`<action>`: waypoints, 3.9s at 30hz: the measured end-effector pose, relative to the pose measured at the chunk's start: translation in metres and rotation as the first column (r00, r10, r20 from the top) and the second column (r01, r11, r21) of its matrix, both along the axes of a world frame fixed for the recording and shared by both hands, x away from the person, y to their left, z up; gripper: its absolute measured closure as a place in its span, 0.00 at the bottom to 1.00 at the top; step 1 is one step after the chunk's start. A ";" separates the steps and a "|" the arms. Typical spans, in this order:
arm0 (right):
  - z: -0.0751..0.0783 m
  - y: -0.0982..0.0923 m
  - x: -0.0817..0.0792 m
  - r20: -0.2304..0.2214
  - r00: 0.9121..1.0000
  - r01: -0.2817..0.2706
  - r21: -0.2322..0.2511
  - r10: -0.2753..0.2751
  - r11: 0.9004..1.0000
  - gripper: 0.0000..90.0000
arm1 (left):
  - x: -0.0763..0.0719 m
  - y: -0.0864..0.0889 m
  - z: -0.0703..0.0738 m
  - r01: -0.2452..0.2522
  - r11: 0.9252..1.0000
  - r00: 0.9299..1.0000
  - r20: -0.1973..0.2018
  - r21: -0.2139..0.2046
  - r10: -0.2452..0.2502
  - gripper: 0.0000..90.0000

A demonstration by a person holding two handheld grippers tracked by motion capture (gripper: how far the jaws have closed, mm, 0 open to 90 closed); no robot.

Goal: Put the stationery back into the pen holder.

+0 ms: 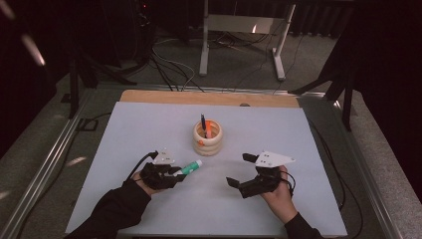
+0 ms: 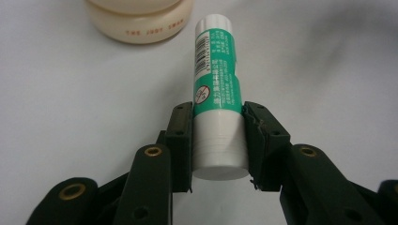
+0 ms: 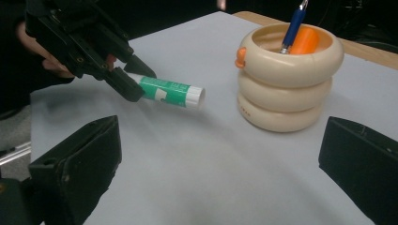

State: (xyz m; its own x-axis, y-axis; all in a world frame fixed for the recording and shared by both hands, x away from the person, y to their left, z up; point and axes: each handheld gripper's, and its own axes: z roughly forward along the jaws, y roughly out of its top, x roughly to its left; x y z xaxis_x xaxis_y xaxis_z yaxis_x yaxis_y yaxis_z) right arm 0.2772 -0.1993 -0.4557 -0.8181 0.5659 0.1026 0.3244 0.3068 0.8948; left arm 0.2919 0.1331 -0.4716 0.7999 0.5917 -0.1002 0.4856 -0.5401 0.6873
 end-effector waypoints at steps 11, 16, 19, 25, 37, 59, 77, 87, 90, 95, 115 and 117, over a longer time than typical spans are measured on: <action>0.009 0.015 -0.007 0.157 0.985 -0.046 -0.162 0.071 0.986 0.00 | 0.007 -0.011 0.008 0.033 0.999 0.999 0.007 0.010 -0.033 0.74; 0.008 0.027 -0.012 0.225 0.964 -0.083 -0.251 0.141 0.964 0.00 | 0.009 -0.016 0.007 0.048 0.999 0.999 0.004 0.018 -0.048 0.74; 0.007 0.030 -0.012 0.245 0.955 -0.101 -0.265 0.168 0.959 0.00 | 0.009 -0.019 0.008 0.056 0.998 0.998 0.005 0.023 -0.056 0.74; 0.006 0.042 -0.017 0.267 0.939 -0.115 -0.353 0.218 0.929 0.00 | 0.011 -0.028 0.008 0.077 0.997 0.997 0.003 0.032 -0.077 0.74; -0.014 0.063 -0.027 0.379 0.901 0.009 -0.499 0.209 0.867 0.08 | 0.017 -0.042 0.007 0.105 0.993 0.994 -0.016 0.048 -0.104 0.74; -0.039 0.089 -0.035 0.516 0.769 0.160 -0.727 0.378 0.667 0.58 | 0.024 -0.066 0.006 0.142 0.989 0.989 -0.060 0.050 -0.139 0.74; -0.055 0.098 -0.034 0.567 0.678 0.279 -0.788 0.468 0.549 0.68 | 0.025 -0.075 0.006 0.161 0.986 0.984 -0.084 0.038 -0.157 0.74; -0.061 0.099 -0.035 0.593 0.650 0.327 -0.783 0.475 0.530 0.71 | 0.028 -0.075 0.008 0.148 0.989 0.983 -0.117 0.017 -0.145 0.73; -0.061 0.099 -0.034 0.593 0.646 0.328 -0.784 0.480 0.527 0.72 | 0.028 -0.076 0.008 0.143 0.989 0.983 -0.118 0.021 -0.140 0.73; -0.060 0.098 -0.033 0.585 0.647 0.322 -0.791 0.489 0.520 0.73 | 0.029 -0.075 0.005 0.141 0.990 0.983 -0.121 -0.010 -0.141 0.73; -0.054 0.083 -0.026 0.574 0.717 0.312 -0.772 0.395 0.554 0.73 | 0.021 -0.025 0.010 0.066 0.976 0.997 -0.036 -0.208 -0.075 0.56; -0.052 0.082 -0.026 0.577 0.715 0.313 -0.769 0.395 0.557 0.73 | 0.019 -0.019 0.012 0.050 0.976 0.998 -0.019 -0.210 -0.056 0.52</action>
State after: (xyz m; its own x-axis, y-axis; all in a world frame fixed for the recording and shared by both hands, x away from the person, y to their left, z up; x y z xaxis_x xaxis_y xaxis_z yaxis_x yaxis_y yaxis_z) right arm 0.2514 -0.1168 -0.5077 -0.4723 0.0673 -0.8789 -0.2313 0.9527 0.1973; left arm 0.3107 0.1141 -0.4595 0.8252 0.5122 -0.2379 0.4787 -0.4108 0.7759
